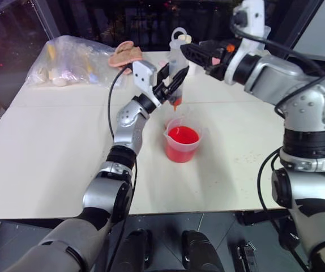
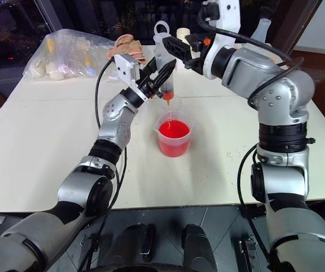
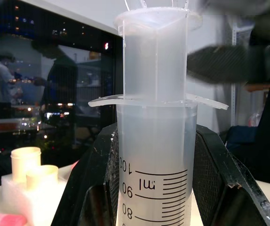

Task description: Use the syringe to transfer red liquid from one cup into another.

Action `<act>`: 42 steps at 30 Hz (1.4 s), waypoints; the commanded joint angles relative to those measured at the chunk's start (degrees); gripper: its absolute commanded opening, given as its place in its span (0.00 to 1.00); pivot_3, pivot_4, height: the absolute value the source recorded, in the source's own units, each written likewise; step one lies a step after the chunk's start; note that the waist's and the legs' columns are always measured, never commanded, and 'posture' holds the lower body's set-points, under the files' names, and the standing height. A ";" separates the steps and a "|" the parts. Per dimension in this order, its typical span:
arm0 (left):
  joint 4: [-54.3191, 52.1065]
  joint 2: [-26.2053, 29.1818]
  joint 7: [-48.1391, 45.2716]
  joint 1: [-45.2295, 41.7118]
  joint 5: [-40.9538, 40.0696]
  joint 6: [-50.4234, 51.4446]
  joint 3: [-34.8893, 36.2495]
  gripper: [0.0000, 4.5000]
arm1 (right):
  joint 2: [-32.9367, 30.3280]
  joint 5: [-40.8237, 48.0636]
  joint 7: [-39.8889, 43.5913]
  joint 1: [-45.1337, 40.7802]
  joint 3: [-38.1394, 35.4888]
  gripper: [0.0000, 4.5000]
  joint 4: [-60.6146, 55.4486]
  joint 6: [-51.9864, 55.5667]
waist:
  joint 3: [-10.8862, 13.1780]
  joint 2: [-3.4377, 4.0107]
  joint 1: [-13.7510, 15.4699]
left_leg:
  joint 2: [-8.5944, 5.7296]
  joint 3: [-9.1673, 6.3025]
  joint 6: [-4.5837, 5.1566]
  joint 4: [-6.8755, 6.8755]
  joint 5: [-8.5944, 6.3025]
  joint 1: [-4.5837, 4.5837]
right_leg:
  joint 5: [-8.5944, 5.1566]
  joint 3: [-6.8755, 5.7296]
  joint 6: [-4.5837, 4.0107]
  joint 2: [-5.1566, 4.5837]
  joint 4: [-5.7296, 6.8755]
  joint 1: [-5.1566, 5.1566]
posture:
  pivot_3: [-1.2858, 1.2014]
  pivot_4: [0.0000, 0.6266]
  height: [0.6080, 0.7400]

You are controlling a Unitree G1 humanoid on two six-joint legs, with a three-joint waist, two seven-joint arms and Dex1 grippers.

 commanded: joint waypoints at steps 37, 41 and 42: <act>0.77 -1.69 0.55 -5.03 -0.11 -1.36 0.95 0.34 | 10.05 -15.46 5.26 -1.76 1.07 0.02 -3.14 10.10 | -0.01 0.01 -0.22 | -0.01 0.00 -0.02 -0.04 0.00 0.00 | 0.00 -0.03 0.00 0.03 0.10 -0.10 | 0.52 0.24 1.00; 2.19 -1.81 0.81 -6.59 -0.21 -2.07 1.32 0.34 | 10.61 -15.37 5.77 -0.74 0.95 0.02 -5.06 11.50 | -0.01 0.01 -0.22 | -0.01 0.00 -0.02 -0.04 0.00 -0.01 | 0.00 -0.04 0.00 0.04 0.10 -0.11 | 0.52 0.24 1.00; 2.53 -1.79 0.85 -6.91 -0.25 -2.24 1.41 0.34 | 10.76 -15.42 5.84 -0.53 0.91 0.02 -5.43 11.77 | -0.01 0.01 -0.22 | -0.01 0.00 -0.02 -0.04 0.00 -0.01 | 0.00 -0.04 0.00 0.04 0.10 -0.11 | 0.52 0.24 1.00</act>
